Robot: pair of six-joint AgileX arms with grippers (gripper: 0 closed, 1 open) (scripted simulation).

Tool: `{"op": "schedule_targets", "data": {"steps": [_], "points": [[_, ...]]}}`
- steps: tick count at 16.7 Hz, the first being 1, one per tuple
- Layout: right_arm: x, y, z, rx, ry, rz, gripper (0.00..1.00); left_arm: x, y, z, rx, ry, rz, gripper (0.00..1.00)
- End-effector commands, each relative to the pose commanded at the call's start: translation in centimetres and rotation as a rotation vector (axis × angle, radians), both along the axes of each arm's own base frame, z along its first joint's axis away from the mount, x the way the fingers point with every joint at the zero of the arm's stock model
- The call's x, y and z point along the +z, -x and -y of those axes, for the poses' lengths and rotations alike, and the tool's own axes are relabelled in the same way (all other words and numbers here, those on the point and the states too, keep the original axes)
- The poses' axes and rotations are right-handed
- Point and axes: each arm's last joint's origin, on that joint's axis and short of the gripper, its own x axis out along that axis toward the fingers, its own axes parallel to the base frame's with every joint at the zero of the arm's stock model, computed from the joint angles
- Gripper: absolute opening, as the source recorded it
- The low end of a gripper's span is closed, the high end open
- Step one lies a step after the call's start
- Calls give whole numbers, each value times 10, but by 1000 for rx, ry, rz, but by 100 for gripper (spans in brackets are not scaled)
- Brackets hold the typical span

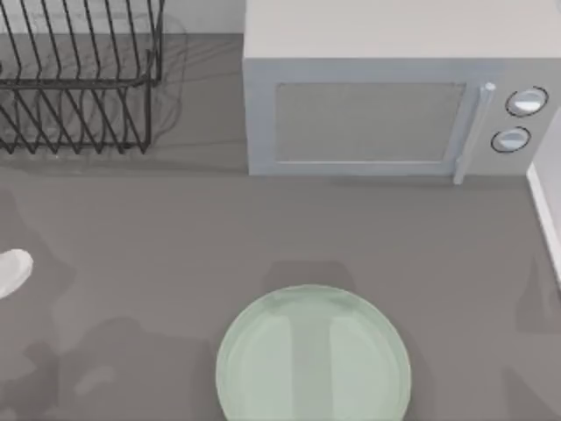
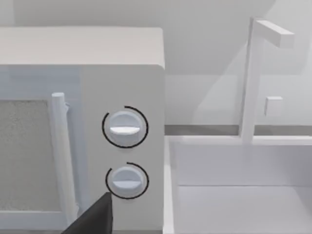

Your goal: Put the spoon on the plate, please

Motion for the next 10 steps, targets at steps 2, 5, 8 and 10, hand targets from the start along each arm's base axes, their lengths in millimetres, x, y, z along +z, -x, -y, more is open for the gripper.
{"op": "schedule_targets", "data": {"steps": [2, 5, 8, 10], "points": [[0, 0, 0, 0, 0, 0, 100, 1, -10, 6, 112, 2, 4, 0], [0, 0, 0, 0, 0, 0, 100, -5, -27, 22, 341, 13, -21, 0], [0, 0, 0, 0, 0, 0, 100, -16, -44, 45, 628, 7, -87, 0], [0, 0, 0, 0, 0, 0, 100, -26, -53, 66, 837, -20, -140, 0]]}}
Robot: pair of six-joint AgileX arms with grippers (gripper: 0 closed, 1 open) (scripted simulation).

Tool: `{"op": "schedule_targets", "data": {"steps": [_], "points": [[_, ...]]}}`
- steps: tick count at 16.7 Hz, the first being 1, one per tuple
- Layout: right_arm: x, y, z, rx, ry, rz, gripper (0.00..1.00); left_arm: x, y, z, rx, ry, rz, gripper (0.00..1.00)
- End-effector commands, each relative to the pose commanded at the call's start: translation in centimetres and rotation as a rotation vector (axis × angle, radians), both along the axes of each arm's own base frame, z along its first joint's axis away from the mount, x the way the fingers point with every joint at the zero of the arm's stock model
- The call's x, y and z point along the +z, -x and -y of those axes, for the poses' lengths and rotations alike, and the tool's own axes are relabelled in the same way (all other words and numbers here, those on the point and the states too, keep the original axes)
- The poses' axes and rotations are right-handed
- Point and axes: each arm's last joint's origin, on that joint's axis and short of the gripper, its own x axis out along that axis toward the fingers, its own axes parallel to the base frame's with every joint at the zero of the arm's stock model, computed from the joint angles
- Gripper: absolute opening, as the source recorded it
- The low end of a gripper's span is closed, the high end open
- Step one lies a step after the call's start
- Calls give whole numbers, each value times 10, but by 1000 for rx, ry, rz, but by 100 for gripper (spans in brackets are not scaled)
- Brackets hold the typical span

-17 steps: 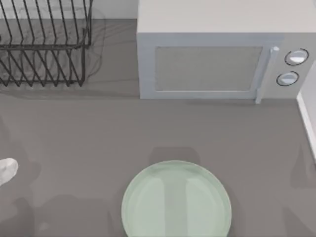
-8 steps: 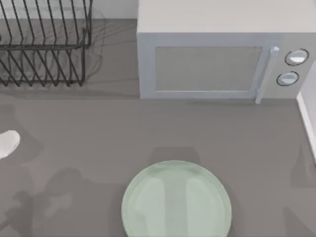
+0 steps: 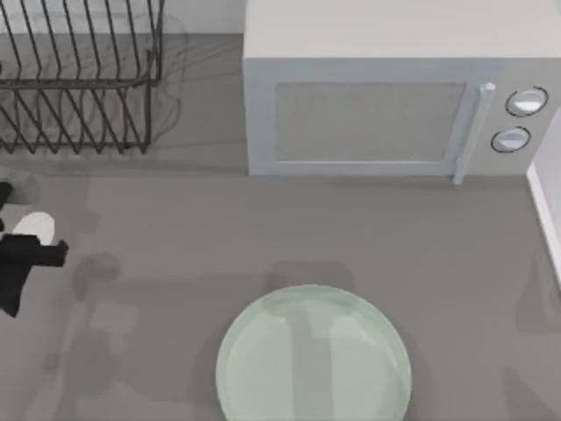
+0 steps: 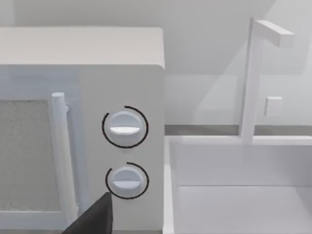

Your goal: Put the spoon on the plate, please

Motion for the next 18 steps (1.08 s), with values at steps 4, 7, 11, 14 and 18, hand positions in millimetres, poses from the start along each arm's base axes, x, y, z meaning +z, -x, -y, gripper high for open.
{"op": "schedule_targets", "data": {"steps": [4, 7, 11, 14, 18], "points": [[0, 0, 0, 0, 0, 0, 100, -19, -11, 49, 418, -95, -112, 0], [0, 0, 0, 0, 0, 0, 100, -30, -12, 91, 721, -200, -150, 0], [0, 0, 0, 0, 0, 0, 100, -39, -4, 149, 1073, -317, -125, 0], [0, 0, 0, 0, 0, 0, 100, -43, 8, 189, 1285, -359, -72, 0], [0, 0, 0, 0, 0, 0, 100, -41, 27, 239, 1487, -333, 14, 0]]}}
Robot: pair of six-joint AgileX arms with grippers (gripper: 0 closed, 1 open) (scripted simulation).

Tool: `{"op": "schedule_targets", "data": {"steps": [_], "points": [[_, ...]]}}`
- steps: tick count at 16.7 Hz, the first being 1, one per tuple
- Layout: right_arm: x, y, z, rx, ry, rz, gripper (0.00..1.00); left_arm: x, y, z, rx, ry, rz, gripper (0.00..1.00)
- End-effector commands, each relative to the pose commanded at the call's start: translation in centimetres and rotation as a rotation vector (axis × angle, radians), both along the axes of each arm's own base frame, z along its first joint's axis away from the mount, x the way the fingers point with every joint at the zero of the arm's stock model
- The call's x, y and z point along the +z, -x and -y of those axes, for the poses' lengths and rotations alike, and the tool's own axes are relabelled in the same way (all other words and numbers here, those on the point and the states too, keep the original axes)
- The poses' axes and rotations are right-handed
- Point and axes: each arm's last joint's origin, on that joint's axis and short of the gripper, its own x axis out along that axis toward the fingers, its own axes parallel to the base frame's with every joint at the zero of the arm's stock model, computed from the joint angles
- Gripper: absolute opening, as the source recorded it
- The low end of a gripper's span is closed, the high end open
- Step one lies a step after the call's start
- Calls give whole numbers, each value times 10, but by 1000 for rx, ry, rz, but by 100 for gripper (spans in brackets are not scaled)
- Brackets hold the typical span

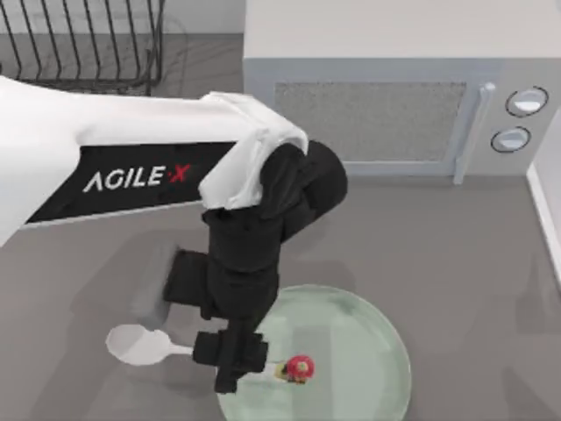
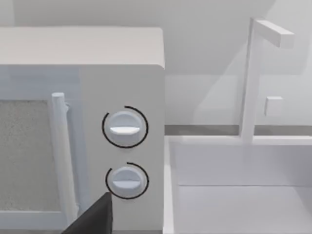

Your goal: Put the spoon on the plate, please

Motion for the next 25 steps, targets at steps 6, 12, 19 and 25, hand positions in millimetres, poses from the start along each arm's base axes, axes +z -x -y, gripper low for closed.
{"op": "schedule_targets", "data": {"steps": [6, 12, 19, 25], "points": [[0, 0, 0, 0, 0, 0, 100, 24, 26, 51, 130, 56, 168, 0], [0, 0, 0, 0, 0, 0, 100, 30, 31, 59, 148, 77, 199, 0], [0, 0, 0, 0, 0, 0, 100, 27, 36, 63, 127, 95, 187, 0], [0, 0, 0, 0, 0, 0, 100, 27, 51, 76, 58, 176, 183, 0]]}}
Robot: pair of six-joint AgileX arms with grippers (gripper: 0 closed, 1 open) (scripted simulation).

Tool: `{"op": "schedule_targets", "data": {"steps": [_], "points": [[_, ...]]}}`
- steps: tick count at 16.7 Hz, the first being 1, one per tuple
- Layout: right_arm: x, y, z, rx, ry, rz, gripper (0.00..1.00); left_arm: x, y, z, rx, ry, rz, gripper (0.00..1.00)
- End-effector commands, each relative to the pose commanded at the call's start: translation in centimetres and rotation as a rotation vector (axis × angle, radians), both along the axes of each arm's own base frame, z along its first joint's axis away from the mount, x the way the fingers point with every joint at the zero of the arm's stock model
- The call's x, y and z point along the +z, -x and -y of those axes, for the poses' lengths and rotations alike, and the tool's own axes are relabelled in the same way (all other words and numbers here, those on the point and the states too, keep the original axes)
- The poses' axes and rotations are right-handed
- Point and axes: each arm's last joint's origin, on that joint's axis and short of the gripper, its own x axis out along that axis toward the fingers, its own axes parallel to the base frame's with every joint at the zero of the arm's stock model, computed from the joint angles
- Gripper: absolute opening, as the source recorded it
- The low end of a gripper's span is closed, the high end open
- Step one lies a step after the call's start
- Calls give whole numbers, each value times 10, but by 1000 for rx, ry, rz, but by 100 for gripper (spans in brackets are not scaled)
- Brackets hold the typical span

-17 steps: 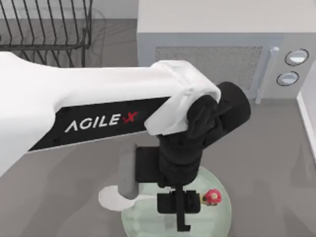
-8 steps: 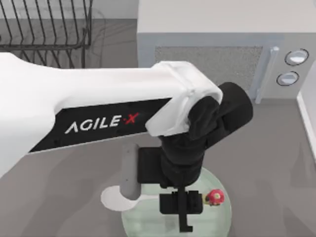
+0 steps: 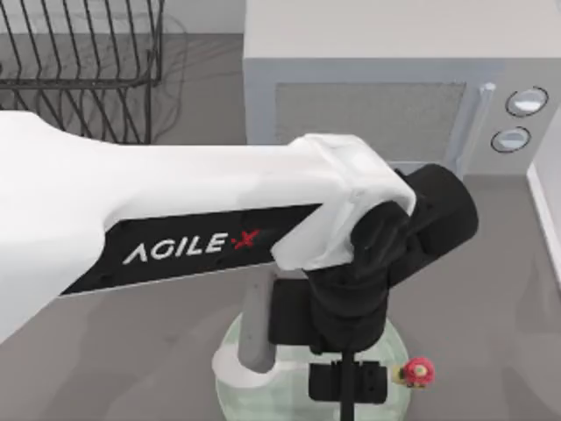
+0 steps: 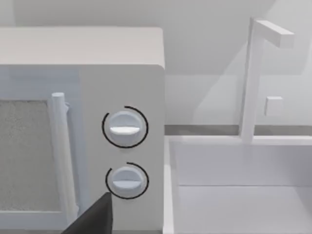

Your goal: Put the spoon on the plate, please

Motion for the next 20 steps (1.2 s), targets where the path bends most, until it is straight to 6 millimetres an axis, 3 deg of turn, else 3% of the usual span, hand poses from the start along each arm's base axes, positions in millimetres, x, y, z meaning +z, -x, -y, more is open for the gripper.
{"op": "schedule_targets", "data": {"steps": [6, 12, 20], "points": [[0, 0, 0, 0, 0, 0, 100, 2, 4, 7, -24, 59, 25, 0], [0, 0, 0, 0, 0, 0, 100, -1, -6, 1, 27, 53, 50, 0], [0, 0, 0, 0, 0, 0, 100, -36, -20, -16, 98, -74, 15, 0]]}}
